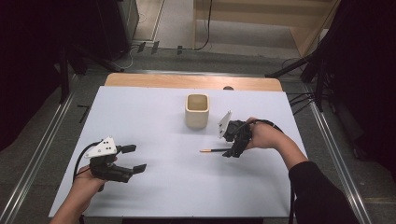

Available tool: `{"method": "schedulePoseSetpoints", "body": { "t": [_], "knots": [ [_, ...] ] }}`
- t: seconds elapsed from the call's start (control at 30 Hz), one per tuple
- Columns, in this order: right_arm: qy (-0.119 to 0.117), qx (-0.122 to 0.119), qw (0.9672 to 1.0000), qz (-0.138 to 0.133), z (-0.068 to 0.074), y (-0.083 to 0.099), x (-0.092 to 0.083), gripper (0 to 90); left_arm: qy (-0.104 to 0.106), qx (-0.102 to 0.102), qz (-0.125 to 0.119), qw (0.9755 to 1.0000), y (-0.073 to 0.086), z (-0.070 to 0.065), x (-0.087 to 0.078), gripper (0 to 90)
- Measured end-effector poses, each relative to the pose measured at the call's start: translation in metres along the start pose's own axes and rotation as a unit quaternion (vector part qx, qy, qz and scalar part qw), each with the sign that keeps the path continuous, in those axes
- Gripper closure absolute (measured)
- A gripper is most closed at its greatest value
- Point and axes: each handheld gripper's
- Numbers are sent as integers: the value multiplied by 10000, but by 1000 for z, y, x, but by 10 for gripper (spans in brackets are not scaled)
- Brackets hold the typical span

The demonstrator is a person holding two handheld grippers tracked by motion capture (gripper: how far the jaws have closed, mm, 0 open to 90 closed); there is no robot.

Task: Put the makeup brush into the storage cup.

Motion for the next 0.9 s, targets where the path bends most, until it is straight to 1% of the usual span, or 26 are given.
{"method": "schedulePoseSetpoints", "body": {
  "t": [0.07,0.1,0.13,0.2,0.3,0.47,0.53,0.57,0.6,0.63,0.67,0.7,0.73,0.83,0.87,0.9],
  "knots": [
    [-3,91,9999,59,1,-1,2,247,-4,-2,-1,10000,0,0,0,169],
    [-15,37,10000,56,0,-1,4,248,-6,1,1,10000,0,0,0,169],
    [-15,37,10000,56,0,-1,4,248,-5,1,0,10000,0,0,0,169],
    [-33,131,9999,25,2,-1,7,247,-7,2,-2,10000,0,0,0,169],
    [-23,73,10000,11,2,0,9,247,-6,0,-1,10000,0,0,0,169],
    [-67,128,9998,127,5,3,17,253,0,0,-2,10000,0,0,0,169],
    [-77,111,9998,155,5,3,19,267,0,0,5,10000,0,0,0,168],
    [-77,114,9998,125,4,3,20,271,3,1,6,10000,0,0,0,168],
    [-87,147,9998,127,4,3,21,279,1,5,3,10000,0,0,0,169],
    [-110,163,9996,216,5,3,23,293,-4,0,5,10000,0,0,0,169],
    [-110,163,9996,216,5,3,23,293,-4,0,5,10000,0,0,0,169],
    [-119,172,9993,296,6,3,26,302,-5,3,3,10000,0,0,0,169],
    [-114,128,9994,295,5,3,27,309,-2,2,3,10000,0,0,0,169],
    [-117,118,9995,282,4,3,29,311,-12,1,0,10000,0,0,0,169],
    [-143,190,9992,333,5,3,28,319,-8,1,-1,10000,0,0,0,169],
    [-169,152,9992,318,4,2,28,326,-7,-1,-1,10000,0,0,0,169]
  ]
}}
Point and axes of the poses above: each handheld gripper's, and its own axes: x roughly forward along the jaws, y roughly out of its underside, z roughly to its left, and after that the axes turned 10 degrees about y, right-handed
